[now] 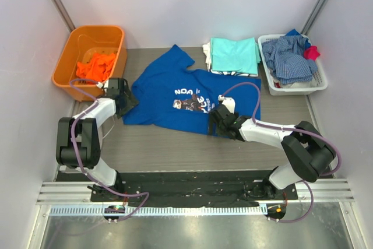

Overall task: Fold and stack the t-shirts
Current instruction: Fold the tshirt

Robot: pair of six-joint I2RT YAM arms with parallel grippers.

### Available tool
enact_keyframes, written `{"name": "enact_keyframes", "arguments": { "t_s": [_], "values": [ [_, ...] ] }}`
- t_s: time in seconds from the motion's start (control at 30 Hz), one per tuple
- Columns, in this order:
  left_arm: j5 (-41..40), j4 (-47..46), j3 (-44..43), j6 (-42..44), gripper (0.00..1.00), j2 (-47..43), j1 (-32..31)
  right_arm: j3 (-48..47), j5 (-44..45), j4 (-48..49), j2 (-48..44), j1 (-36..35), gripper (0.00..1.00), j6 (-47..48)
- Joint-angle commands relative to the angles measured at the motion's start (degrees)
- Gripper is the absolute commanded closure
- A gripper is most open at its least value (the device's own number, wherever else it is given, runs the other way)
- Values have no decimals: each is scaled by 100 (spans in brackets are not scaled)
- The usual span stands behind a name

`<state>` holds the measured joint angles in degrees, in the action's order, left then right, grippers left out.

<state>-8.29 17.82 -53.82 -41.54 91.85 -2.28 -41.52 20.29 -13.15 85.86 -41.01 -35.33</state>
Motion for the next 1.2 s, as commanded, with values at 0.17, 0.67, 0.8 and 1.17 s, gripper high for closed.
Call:
{"name": "enact_keyframes", "arguments": {
  "t_s": [0.17, 0.67, 0.8, 1.17],
  "values": [
    [153, -323, 153, -82, 44, 280, 61, 47, -122, 102, 80, 15, 18, -202],
    [-84, 159, -585, 251, 83, 421, 61, 12, -140, 93, 150, 23, 19, -193],
    [-391, 580, -1102, 532, 81, 447, 61, 3, -149, 102, 176, 32, 19, -185],
    [-910, 1047, -1737, 1069, 72, 720, 70, 3, -184, 93, 176, 58, 19, -176]
  ]
}}
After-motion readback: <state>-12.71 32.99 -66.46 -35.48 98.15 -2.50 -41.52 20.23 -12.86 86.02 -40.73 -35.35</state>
